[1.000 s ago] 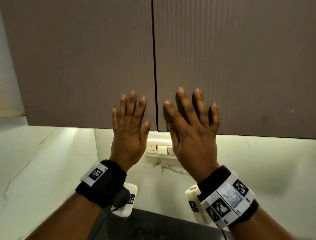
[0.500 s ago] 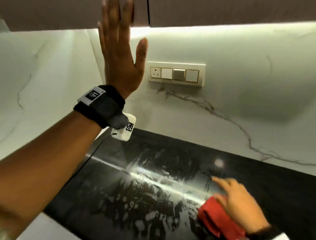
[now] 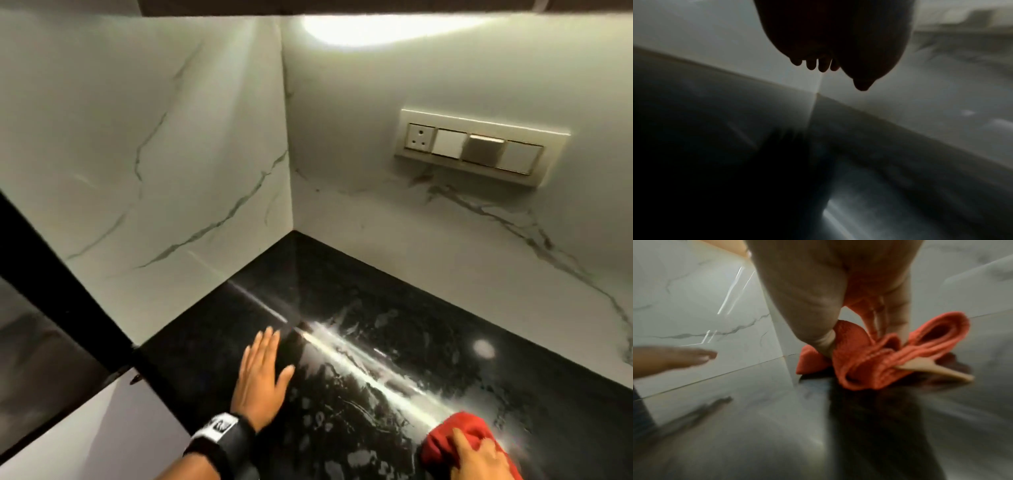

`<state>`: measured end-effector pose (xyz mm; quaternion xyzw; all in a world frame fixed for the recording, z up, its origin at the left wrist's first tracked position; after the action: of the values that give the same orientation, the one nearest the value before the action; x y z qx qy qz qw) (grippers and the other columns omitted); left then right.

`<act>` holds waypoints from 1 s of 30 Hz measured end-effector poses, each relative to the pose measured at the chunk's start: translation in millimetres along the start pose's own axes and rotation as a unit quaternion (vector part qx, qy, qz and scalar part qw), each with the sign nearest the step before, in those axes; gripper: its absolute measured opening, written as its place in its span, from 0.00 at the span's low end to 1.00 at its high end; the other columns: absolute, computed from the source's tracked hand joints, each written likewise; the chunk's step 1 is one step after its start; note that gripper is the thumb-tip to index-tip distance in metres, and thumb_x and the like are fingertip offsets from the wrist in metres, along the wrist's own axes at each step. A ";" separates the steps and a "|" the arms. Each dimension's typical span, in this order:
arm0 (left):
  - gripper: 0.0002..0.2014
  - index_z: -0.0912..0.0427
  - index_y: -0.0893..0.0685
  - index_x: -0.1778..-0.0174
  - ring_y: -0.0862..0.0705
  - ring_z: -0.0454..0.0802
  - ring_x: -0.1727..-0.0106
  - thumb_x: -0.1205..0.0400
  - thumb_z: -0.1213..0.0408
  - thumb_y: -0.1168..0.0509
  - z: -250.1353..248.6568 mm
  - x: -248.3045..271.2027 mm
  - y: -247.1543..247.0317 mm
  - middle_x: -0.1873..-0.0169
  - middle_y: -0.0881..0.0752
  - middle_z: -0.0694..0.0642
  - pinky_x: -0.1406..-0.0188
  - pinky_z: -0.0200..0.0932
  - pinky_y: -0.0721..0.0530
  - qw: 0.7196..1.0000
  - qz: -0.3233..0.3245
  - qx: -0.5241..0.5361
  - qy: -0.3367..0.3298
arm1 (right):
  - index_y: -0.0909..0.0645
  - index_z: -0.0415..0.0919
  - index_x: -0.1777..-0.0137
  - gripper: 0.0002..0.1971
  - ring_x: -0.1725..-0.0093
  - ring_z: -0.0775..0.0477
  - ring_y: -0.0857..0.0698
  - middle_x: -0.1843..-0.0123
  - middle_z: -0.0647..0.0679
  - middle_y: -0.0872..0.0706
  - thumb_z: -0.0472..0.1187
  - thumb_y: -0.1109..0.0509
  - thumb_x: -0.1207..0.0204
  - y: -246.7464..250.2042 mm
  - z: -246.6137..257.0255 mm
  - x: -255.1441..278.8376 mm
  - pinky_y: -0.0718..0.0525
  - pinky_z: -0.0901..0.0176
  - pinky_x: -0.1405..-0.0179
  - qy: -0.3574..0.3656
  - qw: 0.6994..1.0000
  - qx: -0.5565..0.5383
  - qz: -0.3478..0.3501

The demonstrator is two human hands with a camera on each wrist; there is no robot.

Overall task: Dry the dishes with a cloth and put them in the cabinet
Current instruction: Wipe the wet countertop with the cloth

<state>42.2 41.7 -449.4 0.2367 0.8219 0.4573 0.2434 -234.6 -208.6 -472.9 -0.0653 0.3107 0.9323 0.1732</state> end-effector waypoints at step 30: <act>0.31 0.53 0.41 0.17 0.54 0.58 0.15 0.15 0.44 0.53 152.3 -21.1 16.0 0.16 0.48 0.50 0.23 0.69 0.49 0.978 0.083 -0.061 0.181 | 0.16 0.56 0.38 0.15 0.40 0.33 0.20 0.41 0.40 0.17 0.48 0.33 0.24 -267.3 54.1 -498.7 0.21 0.45 0.37 -0.061 0.920 0.356 0.150</act>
<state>155.0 133.2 -502.2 0.2025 0.8001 0.5608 0.0660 326.3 -117.2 -464.2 0.1055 0.6172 0.7772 0.0618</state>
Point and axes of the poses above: each hand's wrist, its own x-axis away from the middle knuckle, its own y-axis out of the back of the hand, z = x × y, the point moved 3 cm from there along -x, towards the middle knuckle
